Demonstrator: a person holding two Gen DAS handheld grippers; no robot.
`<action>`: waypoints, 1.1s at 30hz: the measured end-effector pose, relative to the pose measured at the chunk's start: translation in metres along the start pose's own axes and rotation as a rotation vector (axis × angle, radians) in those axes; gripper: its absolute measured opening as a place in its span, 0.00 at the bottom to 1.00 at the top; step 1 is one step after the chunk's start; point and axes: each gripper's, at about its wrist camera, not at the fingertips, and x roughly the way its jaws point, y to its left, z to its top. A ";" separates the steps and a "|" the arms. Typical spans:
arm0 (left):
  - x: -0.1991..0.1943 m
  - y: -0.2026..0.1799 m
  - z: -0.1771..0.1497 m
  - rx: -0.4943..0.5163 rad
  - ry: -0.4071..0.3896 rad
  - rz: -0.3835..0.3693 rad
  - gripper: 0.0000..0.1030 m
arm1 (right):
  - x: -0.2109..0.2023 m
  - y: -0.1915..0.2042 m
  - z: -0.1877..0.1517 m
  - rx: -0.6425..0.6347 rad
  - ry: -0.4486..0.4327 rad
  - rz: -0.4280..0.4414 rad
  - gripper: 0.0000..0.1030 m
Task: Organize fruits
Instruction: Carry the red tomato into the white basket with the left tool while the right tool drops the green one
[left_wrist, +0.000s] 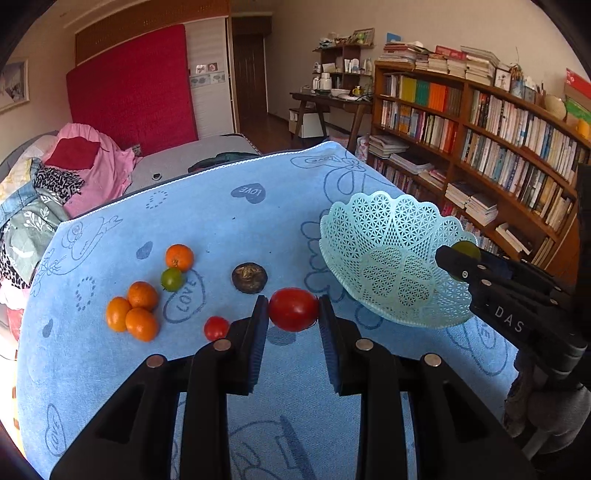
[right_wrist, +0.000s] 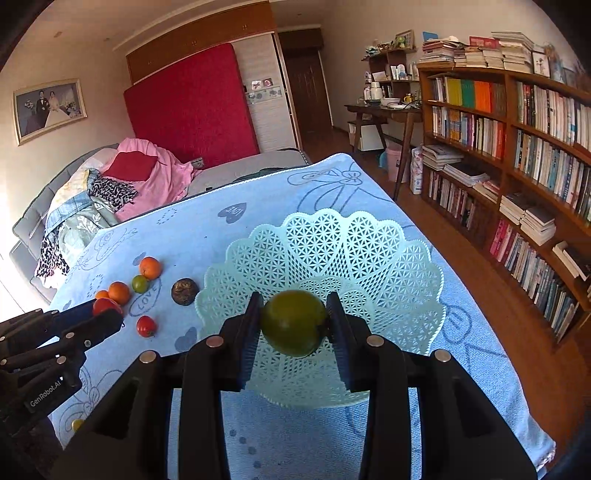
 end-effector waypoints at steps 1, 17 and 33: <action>0.002 -0.006 0.004 0.006 -0.002 -0.008 0.27 | 0.003 -0.005 0.001 0.007 0.005 -0.003 0.35; 0.031 -0.038 0.029 0.008 -0.026 -0.077 0.67 | 0.009 -0.034 0.007 0.089 -0.019 -0.059 0.61; -0.009 0.020 0.031 -0.121 -0.080 0.081 0.95 | -0.025 -0.020 0.013 0.128 -0.106 -0.024 0.77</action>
